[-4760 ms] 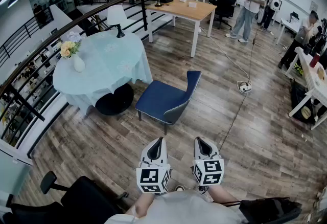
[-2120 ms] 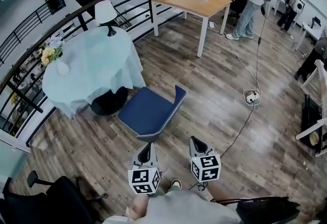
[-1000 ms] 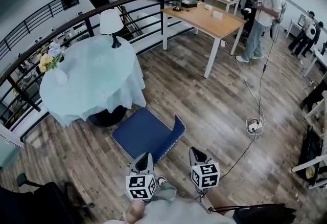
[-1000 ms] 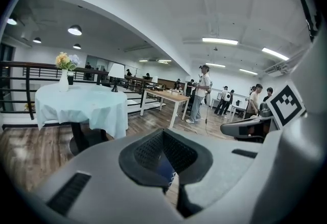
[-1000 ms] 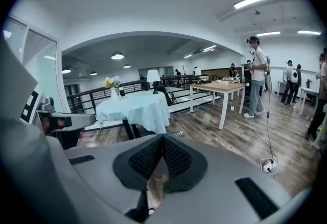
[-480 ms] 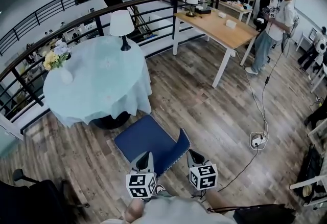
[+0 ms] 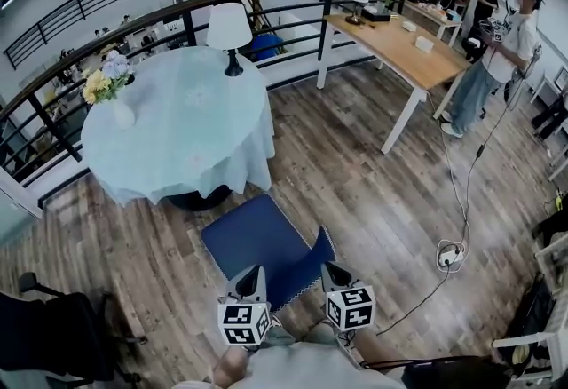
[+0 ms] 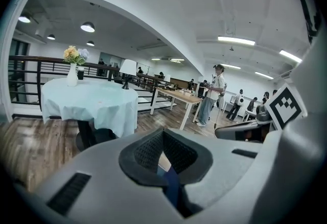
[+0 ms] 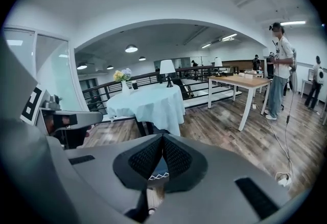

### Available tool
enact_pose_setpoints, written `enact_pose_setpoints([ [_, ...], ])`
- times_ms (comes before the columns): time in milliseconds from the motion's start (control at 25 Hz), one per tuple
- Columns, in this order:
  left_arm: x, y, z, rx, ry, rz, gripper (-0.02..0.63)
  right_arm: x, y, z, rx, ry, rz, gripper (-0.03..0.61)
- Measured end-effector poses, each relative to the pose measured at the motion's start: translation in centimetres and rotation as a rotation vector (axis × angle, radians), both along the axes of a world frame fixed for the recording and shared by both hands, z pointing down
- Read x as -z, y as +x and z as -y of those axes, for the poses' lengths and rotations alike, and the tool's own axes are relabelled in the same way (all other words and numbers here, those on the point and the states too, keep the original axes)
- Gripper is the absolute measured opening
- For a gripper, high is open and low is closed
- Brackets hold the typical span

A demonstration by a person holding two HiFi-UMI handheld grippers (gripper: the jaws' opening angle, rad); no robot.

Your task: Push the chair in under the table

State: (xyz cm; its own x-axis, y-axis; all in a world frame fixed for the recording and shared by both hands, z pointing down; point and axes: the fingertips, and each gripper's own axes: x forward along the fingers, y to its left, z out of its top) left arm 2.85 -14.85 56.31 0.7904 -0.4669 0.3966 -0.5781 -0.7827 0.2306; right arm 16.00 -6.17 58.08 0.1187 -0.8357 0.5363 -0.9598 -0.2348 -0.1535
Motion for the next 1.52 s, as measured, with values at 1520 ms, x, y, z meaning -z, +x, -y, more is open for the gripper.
enact_pose_setpoints([
  [1520, -2.4, 2.0, -8.0, 0.342, -0.030, 0.146, 0.052, -1.5, -3.5, 2.2, 0.792, -0.007, 0.122, 0.111],
])
